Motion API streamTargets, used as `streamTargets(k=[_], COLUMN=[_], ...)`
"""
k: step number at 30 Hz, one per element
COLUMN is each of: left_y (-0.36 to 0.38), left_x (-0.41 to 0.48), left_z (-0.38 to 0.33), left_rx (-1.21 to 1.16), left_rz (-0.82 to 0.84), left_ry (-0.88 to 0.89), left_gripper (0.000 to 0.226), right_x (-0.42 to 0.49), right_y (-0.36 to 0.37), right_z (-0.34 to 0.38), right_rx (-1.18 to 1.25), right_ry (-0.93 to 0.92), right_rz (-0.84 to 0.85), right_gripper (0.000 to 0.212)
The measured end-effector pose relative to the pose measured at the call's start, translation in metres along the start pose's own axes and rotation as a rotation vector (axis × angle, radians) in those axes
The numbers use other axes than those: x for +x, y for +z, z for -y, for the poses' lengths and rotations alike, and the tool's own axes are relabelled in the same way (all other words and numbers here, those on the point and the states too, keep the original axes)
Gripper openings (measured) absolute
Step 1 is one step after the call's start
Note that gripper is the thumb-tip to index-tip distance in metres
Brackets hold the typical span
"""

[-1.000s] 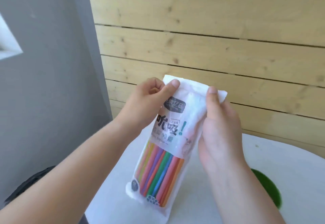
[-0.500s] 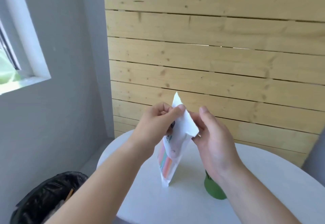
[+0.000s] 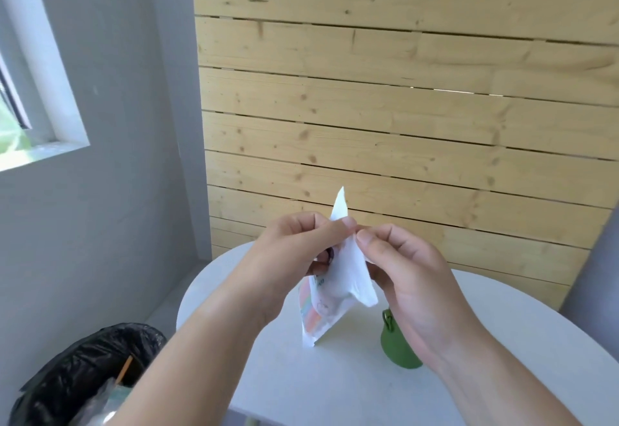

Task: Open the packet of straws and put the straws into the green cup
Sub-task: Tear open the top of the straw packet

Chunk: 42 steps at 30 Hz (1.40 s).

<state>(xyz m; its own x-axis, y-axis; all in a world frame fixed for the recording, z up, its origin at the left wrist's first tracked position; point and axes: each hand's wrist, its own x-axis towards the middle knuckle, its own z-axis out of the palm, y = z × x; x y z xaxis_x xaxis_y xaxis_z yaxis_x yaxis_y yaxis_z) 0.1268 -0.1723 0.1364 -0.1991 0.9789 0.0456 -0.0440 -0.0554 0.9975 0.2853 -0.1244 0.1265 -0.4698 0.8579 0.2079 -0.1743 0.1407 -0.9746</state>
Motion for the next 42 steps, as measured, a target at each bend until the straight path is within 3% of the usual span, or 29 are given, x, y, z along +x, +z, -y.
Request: streamTargets(k=[12,21,29,37,42], left_y=[0.003,0.005,0.004,0.013,0.019], left_x=[-0.005,-0.005,-0.003,0.000,-0.001], left_z=[0.000,0.001,0.006,0.011,0.012], left_rx=[-0.006,-0.058,-0.005,0.029,0.107], left_rz=[0.023,-0.011,0.018,-0.097,-0.192], left_ry=[0.027,-0.002,0.062,0.097,0.089], left_gripper=[0.022,0.012,0.020,0.030,0.018], right_x=[-0.002,-0.002,-0.002,0.003,0.006], right_y=[0.005,0.006,0.000,0.010,0.013], right_z=[-0.001,0.001,0.000,-0.015,-0.027], right_rx=[-0.008,-0.177,-0.267,-0.247,-0.261], right_ry=[0.003,-0.102,-0.075,-0.077,-0.089], right_rz=[-0.069,-0.112,-0.081,-0.202,-0.272], right_gripper=[0.025,0.017,0.023,0.026,0.020])
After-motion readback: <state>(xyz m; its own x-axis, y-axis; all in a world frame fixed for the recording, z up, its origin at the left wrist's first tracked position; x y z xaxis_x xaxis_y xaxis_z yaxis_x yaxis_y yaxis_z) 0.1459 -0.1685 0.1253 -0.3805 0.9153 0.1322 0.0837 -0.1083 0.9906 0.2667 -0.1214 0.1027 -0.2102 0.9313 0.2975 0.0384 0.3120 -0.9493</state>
